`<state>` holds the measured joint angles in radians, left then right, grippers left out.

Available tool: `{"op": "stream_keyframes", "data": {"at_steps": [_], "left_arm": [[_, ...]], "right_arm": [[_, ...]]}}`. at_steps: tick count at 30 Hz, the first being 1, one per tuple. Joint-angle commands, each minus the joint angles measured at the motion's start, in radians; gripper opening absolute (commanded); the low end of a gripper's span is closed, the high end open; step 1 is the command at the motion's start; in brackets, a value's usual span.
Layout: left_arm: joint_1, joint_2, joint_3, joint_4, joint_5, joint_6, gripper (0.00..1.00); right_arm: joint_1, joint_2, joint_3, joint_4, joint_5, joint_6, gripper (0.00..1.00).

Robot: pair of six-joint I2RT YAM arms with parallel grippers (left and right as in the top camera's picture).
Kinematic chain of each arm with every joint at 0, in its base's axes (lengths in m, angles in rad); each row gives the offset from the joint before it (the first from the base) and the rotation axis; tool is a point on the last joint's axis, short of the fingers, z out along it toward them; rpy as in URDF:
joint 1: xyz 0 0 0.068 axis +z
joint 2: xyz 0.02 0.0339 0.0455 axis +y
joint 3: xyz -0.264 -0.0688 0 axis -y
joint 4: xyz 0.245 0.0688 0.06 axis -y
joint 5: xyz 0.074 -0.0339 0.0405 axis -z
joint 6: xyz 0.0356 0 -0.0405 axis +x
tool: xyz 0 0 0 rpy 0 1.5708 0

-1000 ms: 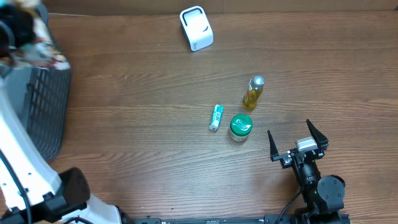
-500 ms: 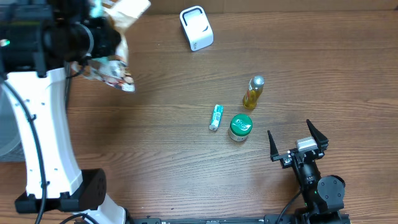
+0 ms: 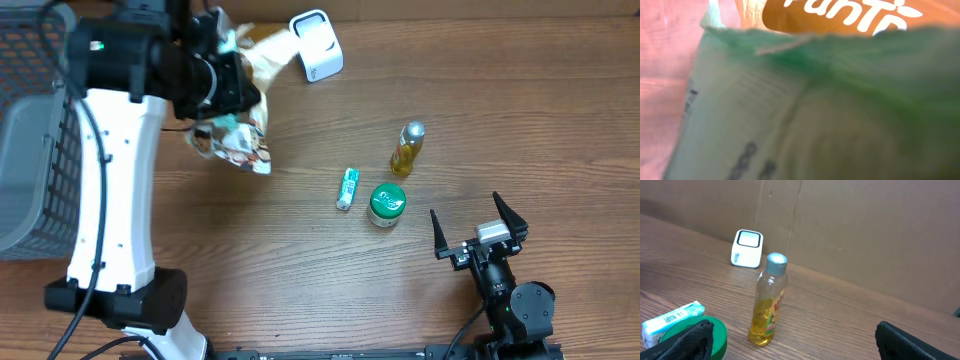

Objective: Scan the item barcode

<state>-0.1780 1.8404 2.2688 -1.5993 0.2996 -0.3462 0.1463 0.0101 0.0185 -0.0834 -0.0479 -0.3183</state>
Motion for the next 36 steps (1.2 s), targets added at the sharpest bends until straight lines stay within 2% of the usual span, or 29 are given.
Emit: {"op": "stream_keyframes", "data": {"at_steps": [1, 7, 15, 24, 36], "left_arm": [[-0.065, 0.005, -0.090, 0.018, -0.153, -0.163, 0.04], [-0.163, 0.005, -0.282, 0.122, -0.298, -0.323, 0.04], [-0.261, 0.005, -0.603, 0.368, -0.318, -0.477, 0.04], [-0.316, 0.005, -0.875, 0.606, -0.402, -0.488, 0.04], [-0.327, 0.005, -0.986, 0.690, -0.411, -0.488, 0.04]], "right_arm": [[0.004, -0.007, -0.011, 0.002, 0.002, 0.004, 1.00], [0.004, -0.007, -0.011, 0.003, 0.002, 0.004, 1.00], [0.004, -0.007, -0.011, 0.003, 0.002, 0.004, 1.00], [0.004, -0.007, -0.011, 0.002, 0.002, 0.004, 1.00], [0.004, -0.007, -0.011, 0.003, 0.002, 0.004, 1.00]]}}
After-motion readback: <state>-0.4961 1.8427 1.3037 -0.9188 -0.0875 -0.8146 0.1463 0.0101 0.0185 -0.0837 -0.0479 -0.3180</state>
